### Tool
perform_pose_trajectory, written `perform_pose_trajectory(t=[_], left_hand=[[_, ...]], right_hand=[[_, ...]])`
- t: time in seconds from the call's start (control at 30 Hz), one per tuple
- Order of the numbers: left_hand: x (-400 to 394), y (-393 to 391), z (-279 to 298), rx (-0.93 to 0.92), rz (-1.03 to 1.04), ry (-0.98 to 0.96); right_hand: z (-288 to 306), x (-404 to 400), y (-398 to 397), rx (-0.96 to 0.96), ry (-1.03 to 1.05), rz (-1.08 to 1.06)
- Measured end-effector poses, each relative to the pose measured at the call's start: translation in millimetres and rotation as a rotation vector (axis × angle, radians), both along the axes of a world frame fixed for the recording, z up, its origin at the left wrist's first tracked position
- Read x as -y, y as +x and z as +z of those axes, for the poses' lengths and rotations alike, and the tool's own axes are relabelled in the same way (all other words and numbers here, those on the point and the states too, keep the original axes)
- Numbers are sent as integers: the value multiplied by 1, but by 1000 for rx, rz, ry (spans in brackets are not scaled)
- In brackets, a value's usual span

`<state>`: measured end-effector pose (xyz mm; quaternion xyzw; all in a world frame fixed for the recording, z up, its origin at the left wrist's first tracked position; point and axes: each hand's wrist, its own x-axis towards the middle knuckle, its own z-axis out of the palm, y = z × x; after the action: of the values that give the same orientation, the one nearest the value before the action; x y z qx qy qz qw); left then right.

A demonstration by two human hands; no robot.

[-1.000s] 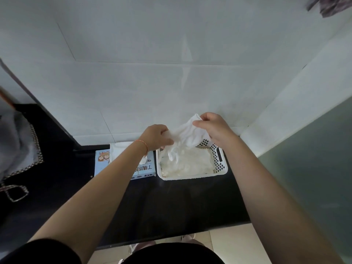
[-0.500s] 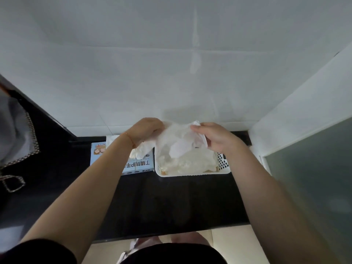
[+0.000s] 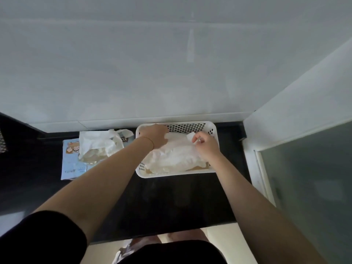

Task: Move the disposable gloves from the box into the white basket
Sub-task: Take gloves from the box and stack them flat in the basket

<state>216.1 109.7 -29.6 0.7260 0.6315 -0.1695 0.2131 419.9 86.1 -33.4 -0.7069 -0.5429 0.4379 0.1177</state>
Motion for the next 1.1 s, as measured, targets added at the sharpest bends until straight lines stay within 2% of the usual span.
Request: perform_pose_trajectory(t=[0.1, 0.3, 0.37, 0.43, 0.5, 0.57, 0.8, 1.1], left_hand=[[1, 12, -1, -105, -38, 43], [29, 17, 2, -239, -111, 411], [33, 19, -1, -136, -91, 358], [38, 23, -3, -5, -129, 172], [42, 28, -6, -1, -227, -45], [50, 31, -9, -66, -264, -136], [57, 34, -13, -210, -304, -21], [55, 39, -10, -96, -239, -34]], right_hand=[[-11, -4, 4, 72, -11, 43], [-18, -10, -1, 193, 1, 196], [-21, -11, -1, 236, 14, 248], [-20, -10, -2, 260, 6, 281], [-19, -9, -2, 276, 12, 295], [-17, -8, -3, 279, 24, 294], [-16, -9, -4, 292, 22, 300], [-15, -7, -3, 334, 41, 339]])
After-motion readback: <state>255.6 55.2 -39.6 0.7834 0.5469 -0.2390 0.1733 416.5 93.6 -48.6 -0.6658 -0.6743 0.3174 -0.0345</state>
